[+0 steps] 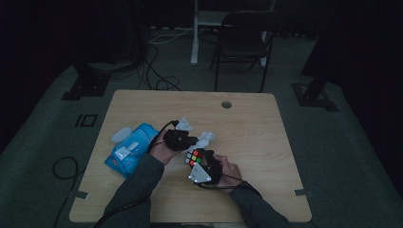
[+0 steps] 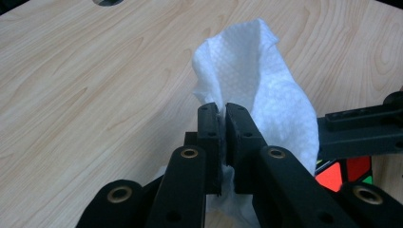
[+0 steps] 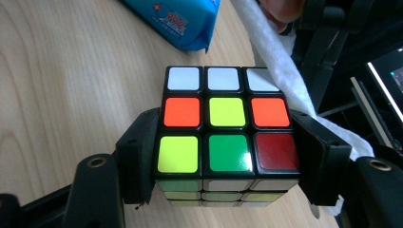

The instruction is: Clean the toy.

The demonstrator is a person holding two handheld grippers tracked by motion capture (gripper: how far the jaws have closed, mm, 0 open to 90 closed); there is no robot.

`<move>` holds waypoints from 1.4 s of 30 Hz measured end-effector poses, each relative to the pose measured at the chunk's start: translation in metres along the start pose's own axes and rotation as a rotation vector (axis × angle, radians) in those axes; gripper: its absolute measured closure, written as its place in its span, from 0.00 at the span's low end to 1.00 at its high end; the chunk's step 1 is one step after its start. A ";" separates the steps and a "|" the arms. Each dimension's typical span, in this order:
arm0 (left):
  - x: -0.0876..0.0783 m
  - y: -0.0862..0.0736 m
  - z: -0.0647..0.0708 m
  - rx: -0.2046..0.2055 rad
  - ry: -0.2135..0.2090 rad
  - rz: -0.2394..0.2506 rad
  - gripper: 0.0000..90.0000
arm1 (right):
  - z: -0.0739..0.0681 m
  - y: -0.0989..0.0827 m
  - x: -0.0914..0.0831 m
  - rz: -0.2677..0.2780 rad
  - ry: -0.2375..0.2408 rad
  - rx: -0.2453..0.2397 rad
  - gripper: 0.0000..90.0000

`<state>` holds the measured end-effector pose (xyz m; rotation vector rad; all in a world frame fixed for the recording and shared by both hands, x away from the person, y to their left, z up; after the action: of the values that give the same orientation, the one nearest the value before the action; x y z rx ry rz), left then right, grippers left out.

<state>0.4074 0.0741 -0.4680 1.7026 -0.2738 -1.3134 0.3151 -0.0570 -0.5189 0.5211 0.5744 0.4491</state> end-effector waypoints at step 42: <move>0.021 0.016 0.000 0.019 -0.114 -0.034 0.96 | 0.001 -0.001 -0.005 -0.006 -0.064 -0.085 0.38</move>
<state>0.4217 0.0518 -0.4689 1.6573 -0.3261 -1.4397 0.3119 -0.0606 -0.5164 0.4507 0.4933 0.4476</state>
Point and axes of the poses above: each handheld gripper's, and its own axes: x roughly forward along the jaws, y roughly out of its top, z roughly to its right, the point moved 2 cm from there along x, roughly forward along the jaws, and after that the axes turned 3 degrees about z, right-handed, at the moved point
